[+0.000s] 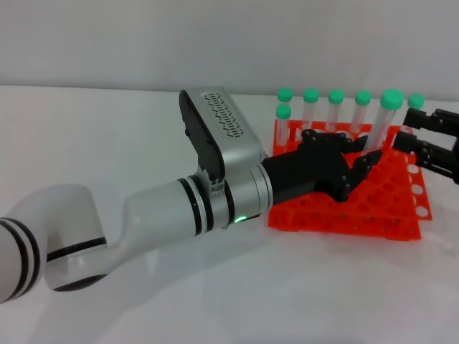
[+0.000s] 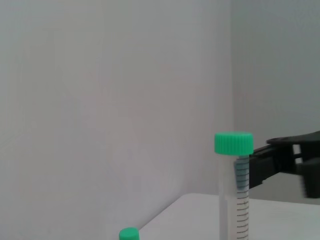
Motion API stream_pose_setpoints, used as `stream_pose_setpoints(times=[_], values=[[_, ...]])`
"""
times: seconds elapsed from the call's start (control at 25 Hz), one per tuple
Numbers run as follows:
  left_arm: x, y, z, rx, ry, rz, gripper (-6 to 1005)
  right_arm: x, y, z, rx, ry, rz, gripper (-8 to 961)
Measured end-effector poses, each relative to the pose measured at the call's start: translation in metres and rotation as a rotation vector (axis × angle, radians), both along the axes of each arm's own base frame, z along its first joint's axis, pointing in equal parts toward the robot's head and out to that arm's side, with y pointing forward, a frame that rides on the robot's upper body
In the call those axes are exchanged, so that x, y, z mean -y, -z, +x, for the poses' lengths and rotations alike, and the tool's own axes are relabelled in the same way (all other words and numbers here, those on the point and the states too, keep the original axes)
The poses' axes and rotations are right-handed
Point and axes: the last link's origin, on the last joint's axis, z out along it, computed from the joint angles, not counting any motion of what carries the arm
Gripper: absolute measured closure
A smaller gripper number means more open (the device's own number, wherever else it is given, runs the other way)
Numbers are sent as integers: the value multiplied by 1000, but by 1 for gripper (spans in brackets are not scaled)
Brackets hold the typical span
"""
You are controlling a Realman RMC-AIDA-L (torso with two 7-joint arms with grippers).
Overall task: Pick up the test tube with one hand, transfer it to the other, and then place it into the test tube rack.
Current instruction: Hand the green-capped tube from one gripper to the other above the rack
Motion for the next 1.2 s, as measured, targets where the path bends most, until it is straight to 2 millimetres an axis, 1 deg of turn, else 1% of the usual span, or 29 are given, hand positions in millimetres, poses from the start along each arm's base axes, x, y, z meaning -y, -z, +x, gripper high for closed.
stream_pose_setpoints(times=[0.12, 0.28, 0.4, 0.48, 0.72, 0.92, 1.04, 1.2], values=[[0, 0, 0, -1, -1, 1, 808, 2, -2, -3, -4, -26, -8, 549], [-1, 0, 1, -1, 3, 1, 808, 0, 2, -8, -8, -33, -1, 396], [-1, 0, 4, -2, 8, 0, 808, -2, 4, -11, -9, -37, 1, 270], [-2, 1, 5, -3, 9, 0, 808, -7, 7, -16, -4, -39, 2, 186], [-1, 2, 6, -5, 19, 2, 808, -12, 10, -23, -4, -48, -1, 94], [-1, 2, 7, -4, 21, 2, 808, -16, 13, -25, 0, -39, 8, 116], [-1, 2, 7, -5, 21, 2, 808, -17, 13, -25, 4, -36, 13, 329], [-1, 2, 6, -7, 21, 4, 808, -18, 12, -24, 8, -36, 17, 398]])
